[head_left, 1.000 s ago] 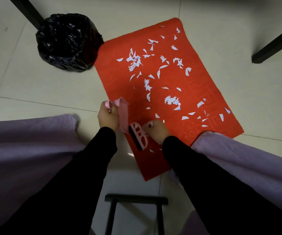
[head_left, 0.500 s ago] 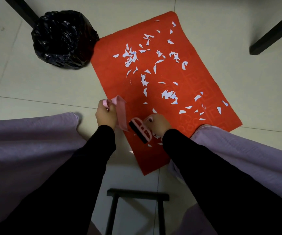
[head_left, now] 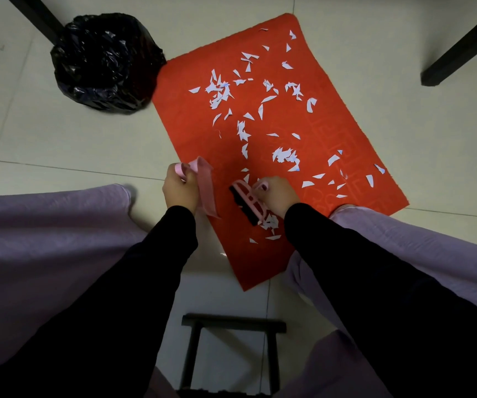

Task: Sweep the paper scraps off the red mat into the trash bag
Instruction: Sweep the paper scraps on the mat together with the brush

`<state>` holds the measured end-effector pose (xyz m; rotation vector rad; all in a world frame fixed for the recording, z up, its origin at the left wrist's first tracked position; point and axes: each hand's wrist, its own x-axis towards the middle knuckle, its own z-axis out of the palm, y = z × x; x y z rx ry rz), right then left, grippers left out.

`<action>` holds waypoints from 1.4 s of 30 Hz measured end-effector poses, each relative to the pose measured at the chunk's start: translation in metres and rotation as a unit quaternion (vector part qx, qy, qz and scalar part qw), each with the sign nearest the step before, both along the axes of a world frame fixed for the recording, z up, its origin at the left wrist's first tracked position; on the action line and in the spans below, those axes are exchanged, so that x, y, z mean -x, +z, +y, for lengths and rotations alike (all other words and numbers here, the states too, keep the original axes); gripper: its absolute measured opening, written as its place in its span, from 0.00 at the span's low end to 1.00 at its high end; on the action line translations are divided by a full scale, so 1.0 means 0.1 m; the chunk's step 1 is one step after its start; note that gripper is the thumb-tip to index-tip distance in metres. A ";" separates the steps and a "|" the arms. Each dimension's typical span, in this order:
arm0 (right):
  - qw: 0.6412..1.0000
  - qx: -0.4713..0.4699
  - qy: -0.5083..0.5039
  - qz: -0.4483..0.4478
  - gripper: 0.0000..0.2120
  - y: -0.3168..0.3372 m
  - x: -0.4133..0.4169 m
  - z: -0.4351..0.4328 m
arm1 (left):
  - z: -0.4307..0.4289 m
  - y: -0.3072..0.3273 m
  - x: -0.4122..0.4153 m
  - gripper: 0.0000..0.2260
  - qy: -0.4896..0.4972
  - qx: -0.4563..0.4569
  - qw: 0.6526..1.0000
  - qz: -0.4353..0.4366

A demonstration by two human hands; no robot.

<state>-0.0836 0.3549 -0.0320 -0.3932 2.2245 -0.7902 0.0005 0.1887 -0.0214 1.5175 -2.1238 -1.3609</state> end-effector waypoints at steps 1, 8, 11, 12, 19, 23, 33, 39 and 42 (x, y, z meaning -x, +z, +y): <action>1.000 0.001 -0.009 0.008 0.10 0.01 0.02 0.01 | -0.01 -0.01 0.00 0.07 0.001 0.000 1.000 0.004; 0.999 0.016 -0.024 0.020 0.10 0.09 0.05 0.04 | 0.04 -0.01 0.04 0.09 0.001 0.000 1.000 0.016; 0.996 0.040 -0.081 0.024 0.10 0.15 0.09 0.06 | 0.06 0.02 0.05 0.11 0.004 0.008 1.000 0.020; 0.995 0.050 -0.089 0.020 0.10 0.17 0.11 0.07 | 0.07 0.04 0.05 0.12 0.005 0.012 1.000 0.020; 0.995 0.049 -0.085 0.028 0.10 0.28 0.04 0.08 | 0.08 0.15 0.06 0.13 0.000 0.020 1.000 0.018; 0.995 0.043 -0.081 0.028 0.10 0.35 0.03 0.06 | 0.07 0.17 0.08 0.14 -0.004 0.010 1.000 0.014; 0.990 0.072 -0.113 -0.044 0.08 0.29 -0.07 0.12 | 0.22 0.12 0.05 0.15 -0.019 0.008 1.000 -0.003; 0.989 0.060 -0.081 -0.104 0.07 0.10 -0.17 0.24 | 0.27 0.01 0.03 0.14 -0.013 0.008 1.000 -0.022; 0.987 0.054 -0.078 -0.130 0.08 0.00 -0.24 0.26 | 0.30 0.00 0.01 0.14 -0.014 0.014 0.999 -0.026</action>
